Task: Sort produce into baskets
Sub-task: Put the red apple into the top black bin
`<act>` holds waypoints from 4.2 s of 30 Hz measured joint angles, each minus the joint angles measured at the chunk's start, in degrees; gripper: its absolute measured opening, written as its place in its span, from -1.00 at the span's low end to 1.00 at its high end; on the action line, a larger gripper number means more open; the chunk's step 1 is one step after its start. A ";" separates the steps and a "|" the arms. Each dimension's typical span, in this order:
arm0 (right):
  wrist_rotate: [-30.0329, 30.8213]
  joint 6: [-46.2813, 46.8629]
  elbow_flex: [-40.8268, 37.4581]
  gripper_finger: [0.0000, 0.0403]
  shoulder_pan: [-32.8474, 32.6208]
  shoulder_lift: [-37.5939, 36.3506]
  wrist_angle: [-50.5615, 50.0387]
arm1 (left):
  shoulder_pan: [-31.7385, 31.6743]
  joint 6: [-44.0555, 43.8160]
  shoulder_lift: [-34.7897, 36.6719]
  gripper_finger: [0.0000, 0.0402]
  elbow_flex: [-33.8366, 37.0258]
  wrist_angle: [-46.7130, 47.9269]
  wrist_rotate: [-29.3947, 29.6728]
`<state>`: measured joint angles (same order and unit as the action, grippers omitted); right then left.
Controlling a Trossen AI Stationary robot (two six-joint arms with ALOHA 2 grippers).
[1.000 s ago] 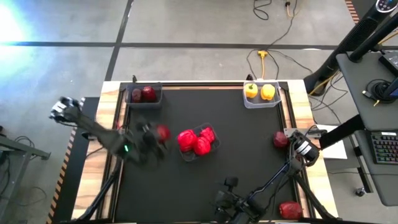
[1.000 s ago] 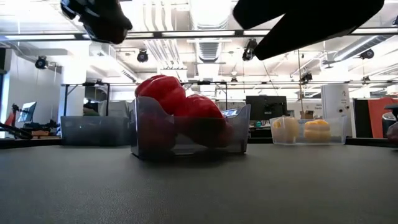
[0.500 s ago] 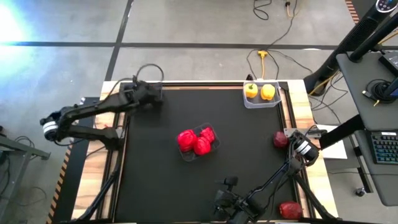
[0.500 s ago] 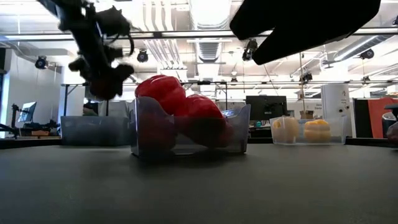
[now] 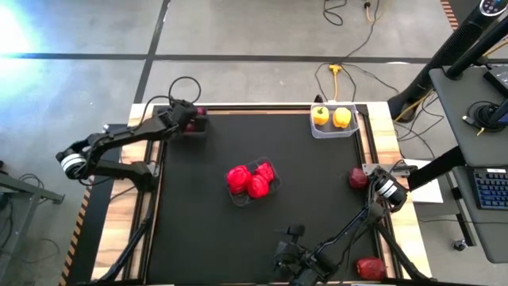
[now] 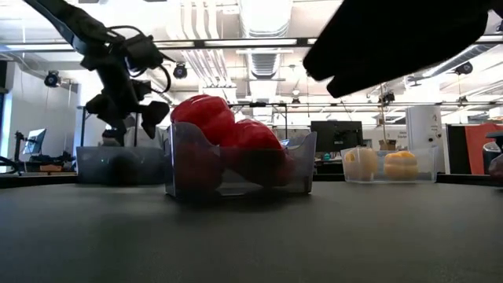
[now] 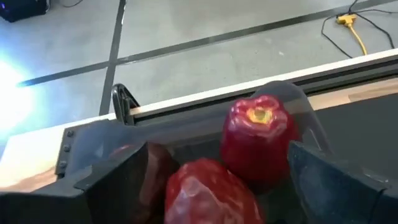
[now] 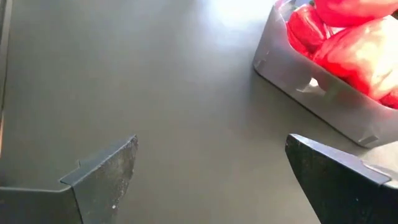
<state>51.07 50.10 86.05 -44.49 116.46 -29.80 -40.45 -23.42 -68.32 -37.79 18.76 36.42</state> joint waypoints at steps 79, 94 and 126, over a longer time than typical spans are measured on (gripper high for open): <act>-80.05 23.29 -5.54 0.71 -4.31 -6.31 -43.34 | 60.98 17.39 25.07 0.74 10.71 -41.32 -18.10; -26.38 -4.34 -2.12 0.71 34.10 -23.61 -45.87 | 61.02 6.18 25.18 0.74 11.14 -23.75 -7.90; -50.03 -57.70 2.72 0.78 69.47 -1.44 -6.23 | 54.86 9.01 21.95 0.72 11.18 -26.20 13.07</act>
<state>1.03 -7.59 88.77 24.98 115.02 -36.03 14.41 -14.41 -46.37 -26.61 -7.44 49.50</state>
